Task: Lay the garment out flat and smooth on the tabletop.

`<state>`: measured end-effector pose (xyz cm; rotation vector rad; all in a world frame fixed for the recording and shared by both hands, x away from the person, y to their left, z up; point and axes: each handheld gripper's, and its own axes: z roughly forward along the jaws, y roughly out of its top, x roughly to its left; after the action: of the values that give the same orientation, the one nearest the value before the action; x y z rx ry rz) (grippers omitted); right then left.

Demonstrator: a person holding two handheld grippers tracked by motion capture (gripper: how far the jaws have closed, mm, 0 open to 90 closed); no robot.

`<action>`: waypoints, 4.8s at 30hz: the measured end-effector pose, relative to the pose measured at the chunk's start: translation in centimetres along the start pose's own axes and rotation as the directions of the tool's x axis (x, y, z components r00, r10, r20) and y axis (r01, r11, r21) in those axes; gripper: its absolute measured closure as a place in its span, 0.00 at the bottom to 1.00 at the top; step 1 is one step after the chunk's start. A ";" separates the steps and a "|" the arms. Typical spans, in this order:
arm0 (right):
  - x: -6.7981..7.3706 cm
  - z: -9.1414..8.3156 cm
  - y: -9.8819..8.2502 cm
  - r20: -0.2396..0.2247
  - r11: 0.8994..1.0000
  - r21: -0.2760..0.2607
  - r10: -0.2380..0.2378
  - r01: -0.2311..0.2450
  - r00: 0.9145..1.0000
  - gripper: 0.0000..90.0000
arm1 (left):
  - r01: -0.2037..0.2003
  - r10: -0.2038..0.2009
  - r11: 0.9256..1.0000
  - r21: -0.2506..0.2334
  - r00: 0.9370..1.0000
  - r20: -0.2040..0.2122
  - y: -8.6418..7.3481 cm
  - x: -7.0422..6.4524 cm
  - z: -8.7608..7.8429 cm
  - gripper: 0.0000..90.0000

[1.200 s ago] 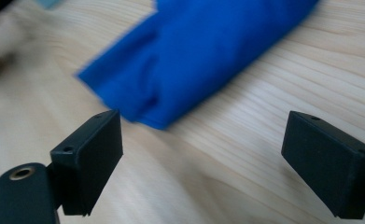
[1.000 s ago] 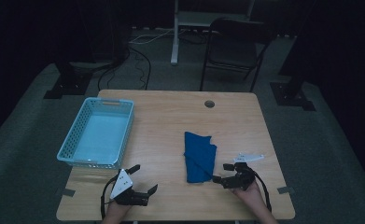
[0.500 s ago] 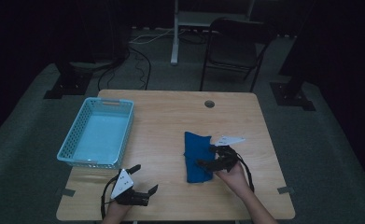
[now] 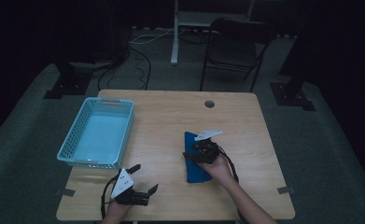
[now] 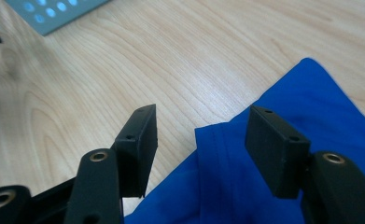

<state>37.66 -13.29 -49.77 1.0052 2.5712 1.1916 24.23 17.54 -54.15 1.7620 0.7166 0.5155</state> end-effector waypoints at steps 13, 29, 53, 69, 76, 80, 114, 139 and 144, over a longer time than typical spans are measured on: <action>0.5 3.2 -1.1 0.092 0.991 0.124 -0.064 0.053 0.994 0.53 | 0.025 -0.025 1.000 0.005 1.000 0.011 0.0 0.3 0.1 0.00; 0.0 1.9 -0.2 0.071 0.989 0.127 -0.089 0.080 0.993 0.94 | 0.022 -0.022 1.000 0.010 1.000 0.012 0.0 0.2 0.1 0.00; -1.8 -6.3 -1.5 0.135 0.998 -0.057 0.014 -0.007 0.991 0.96 | 0.021 -0.021 1.000 0.002 1.000 0.000 0.0 0.2 0.1 0.00; -5.4 -13.6 -11.9 0.254 0.958 -0.113 0.285 -0.264 0.924 0.92 | 0.037 -0.036 0.992 0.124 0.999 -0.008 1.4 -1.0 1.4 0.00; -6.6 -15.2 -17.8 0.266 0.927 -0.110 0.376 -0.360 0.887 0.82 | 0.063 -0.066 0.987 0.147 0.998 0.016 2.8 -1.3 2.5 0.00; -6.8 -15.7 -18.4 0.251 0.918 -0.179 0.391 -0.355 0.885 0.53 | 0.044 -0.048 0.985 0.170 0.999 0.017 3.9 -1.5 4.1 0.00; -7.1 -15.2 -19.9 0.147 0.876 -0.367 0.388 -0.314 0.910 0.21 | 0.049 -0.033 0.930 0.365 0.998 -0.050 11.5 -3.2 26.6 0.12; -7.1 -15.2 -19.9 0.142 0.878 -0.365 0.382 -0.310 0.913 0.21 | 0.039 -0.034 0.879 0.475 0.999 -0.020 10.1 -4.0 29.4 0.93; -7.1 -15.2 -19.9 0.138 0.877 -0.360 0.386 -0.317 0.912 0.22 | 0.076 -0.087 0.897 0.436 0.996 0.006 11.3 -2.9 27.7 0.94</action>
<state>27.12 -36.55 -54.85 1.4661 1.9908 1.4515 42.79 -5.89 -51.45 2.1383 0.9382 0.2852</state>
